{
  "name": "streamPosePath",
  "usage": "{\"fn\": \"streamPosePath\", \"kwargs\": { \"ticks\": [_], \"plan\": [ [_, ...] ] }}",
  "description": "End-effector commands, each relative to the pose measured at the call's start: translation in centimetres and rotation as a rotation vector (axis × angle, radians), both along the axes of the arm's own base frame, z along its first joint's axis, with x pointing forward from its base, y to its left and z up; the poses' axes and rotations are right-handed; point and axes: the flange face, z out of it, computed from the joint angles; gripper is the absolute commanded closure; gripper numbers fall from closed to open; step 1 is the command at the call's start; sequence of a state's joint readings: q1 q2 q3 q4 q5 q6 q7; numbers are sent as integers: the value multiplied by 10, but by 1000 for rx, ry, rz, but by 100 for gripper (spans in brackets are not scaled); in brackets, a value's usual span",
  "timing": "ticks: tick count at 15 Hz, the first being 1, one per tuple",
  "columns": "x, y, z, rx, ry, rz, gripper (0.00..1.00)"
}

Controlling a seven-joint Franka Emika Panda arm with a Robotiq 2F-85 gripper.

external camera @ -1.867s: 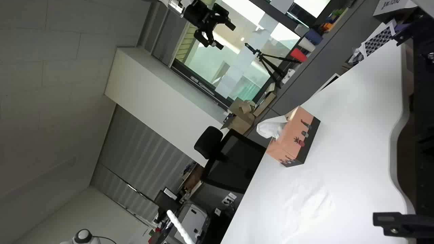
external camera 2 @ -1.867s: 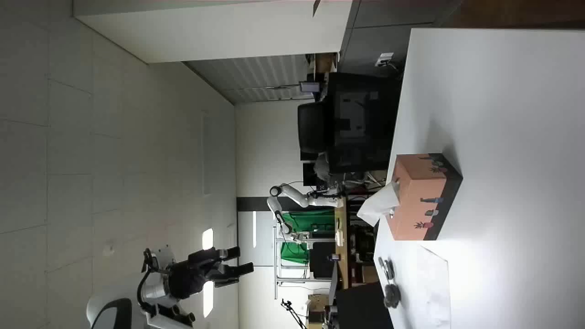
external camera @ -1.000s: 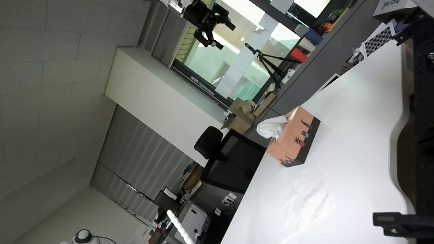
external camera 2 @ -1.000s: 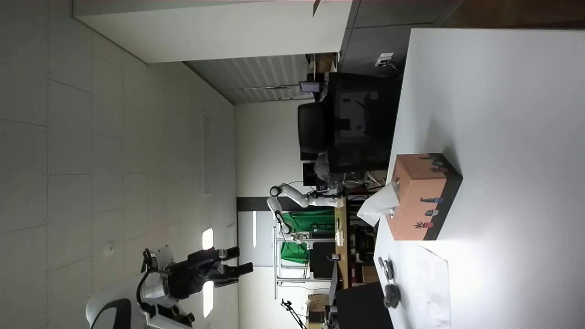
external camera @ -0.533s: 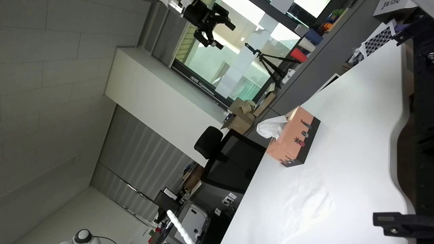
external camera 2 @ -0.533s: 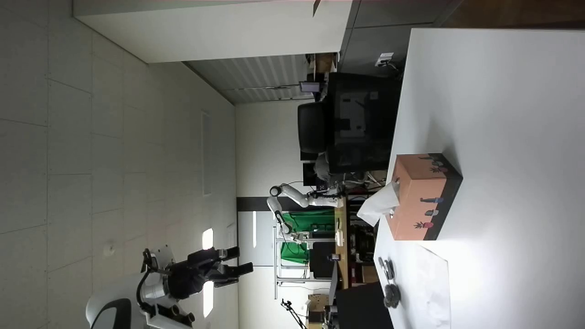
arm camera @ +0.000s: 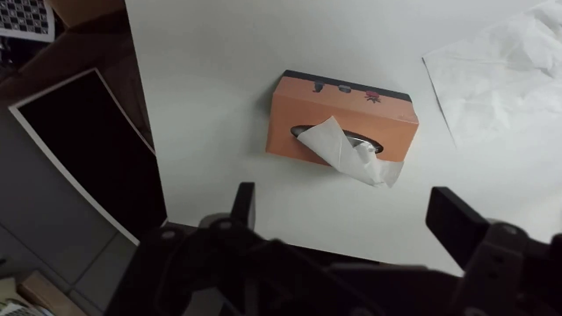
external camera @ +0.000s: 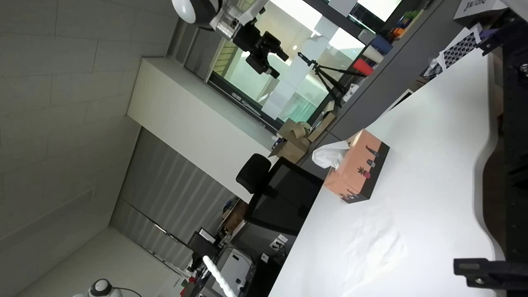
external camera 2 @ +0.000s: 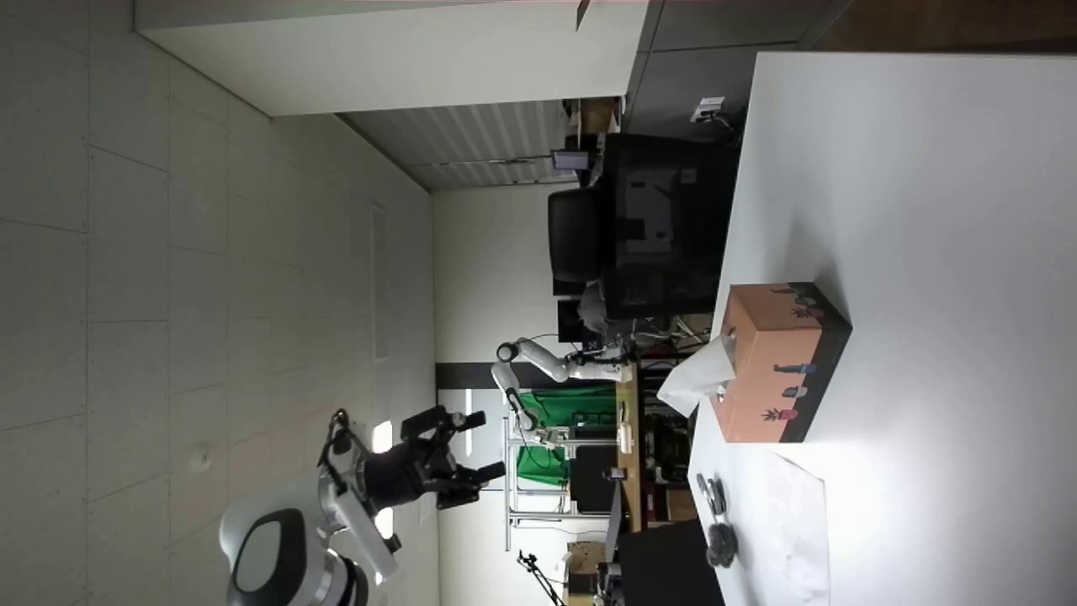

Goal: Pull out one tissue square from the box and place it on the table

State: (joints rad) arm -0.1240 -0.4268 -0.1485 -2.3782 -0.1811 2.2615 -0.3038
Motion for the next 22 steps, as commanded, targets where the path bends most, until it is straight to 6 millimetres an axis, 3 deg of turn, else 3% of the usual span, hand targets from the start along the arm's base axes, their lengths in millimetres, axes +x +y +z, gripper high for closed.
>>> {"fn": "streamPosePath", "kwargs": {
  "ticks": [1, 3, 7, 8, 22],
  "plan": [
    [52, -1, -42, -50, 68, 190, 0],
    [73, -1, -61, -44, 113, 304, 0],
    [104, -2, -76, 57, 171, 532, 0],
    [85, 4, -82, 29, 151, 449, 0],
    [90, 4, -87, 35, 159, 466, 0]
  ]
}}
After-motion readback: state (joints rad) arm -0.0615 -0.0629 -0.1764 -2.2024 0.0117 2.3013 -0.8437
